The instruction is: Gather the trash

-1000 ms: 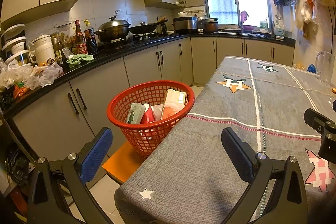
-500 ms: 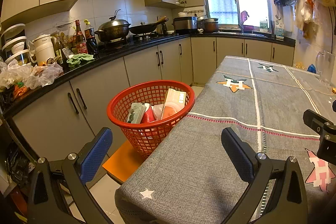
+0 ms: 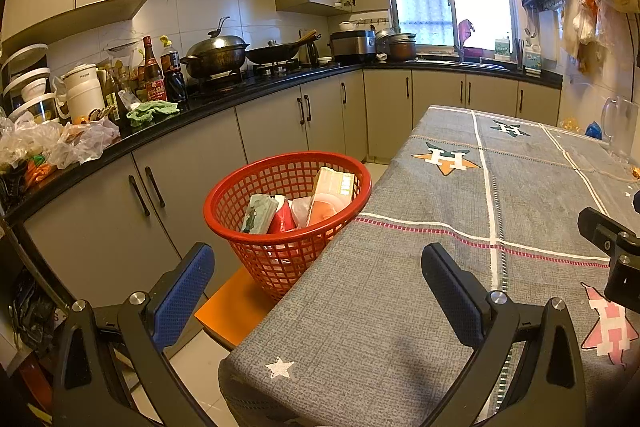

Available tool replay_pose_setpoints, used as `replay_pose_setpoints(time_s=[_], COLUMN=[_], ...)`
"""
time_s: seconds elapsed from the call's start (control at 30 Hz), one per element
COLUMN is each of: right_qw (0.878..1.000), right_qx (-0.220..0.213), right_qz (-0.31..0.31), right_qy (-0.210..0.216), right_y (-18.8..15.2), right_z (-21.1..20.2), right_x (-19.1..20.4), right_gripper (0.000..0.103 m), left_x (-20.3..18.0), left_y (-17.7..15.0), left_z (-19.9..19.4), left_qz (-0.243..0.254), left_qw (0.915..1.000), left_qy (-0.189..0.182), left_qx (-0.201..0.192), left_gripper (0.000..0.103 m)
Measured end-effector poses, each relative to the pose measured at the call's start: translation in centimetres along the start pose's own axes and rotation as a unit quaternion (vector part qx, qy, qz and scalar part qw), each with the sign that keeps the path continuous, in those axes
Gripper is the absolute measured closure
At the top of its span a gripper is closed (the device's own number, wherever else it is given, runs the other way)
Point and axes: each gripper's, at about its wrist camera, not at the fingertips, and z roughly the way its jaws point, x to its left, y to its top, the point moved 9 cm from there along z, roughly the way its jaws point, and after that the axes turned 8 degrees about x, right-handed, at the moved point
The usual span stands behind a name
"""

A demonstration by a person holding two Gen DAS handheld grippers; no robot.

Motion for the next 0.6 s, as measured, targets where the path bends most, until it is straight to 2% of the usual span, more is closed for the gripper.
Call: replay_pose_setpoints(time_s=[0.43,0.6], right_qw=[1.0,1.0], right_qx=[-0.001,0.002], right_qz=[0.001,0.02], right_qy=[-0.001,-0.007], right_y=[0.0,-0.2], right_z=[0.0,-0.1], right_x=[0.0,-1.6], right_gripper=[0.001,0.001], left_x=[-0.2,-1.8], left_y=[-0.7,-0.2], left_z=[0.6,0.5], left_qz=[0.004,0.022], left_qw=[1.0,0.9992], left_qy=[-0.004,-0.03], left_qx=[0.007,0.013], left_gripper=[0.0,0.0])
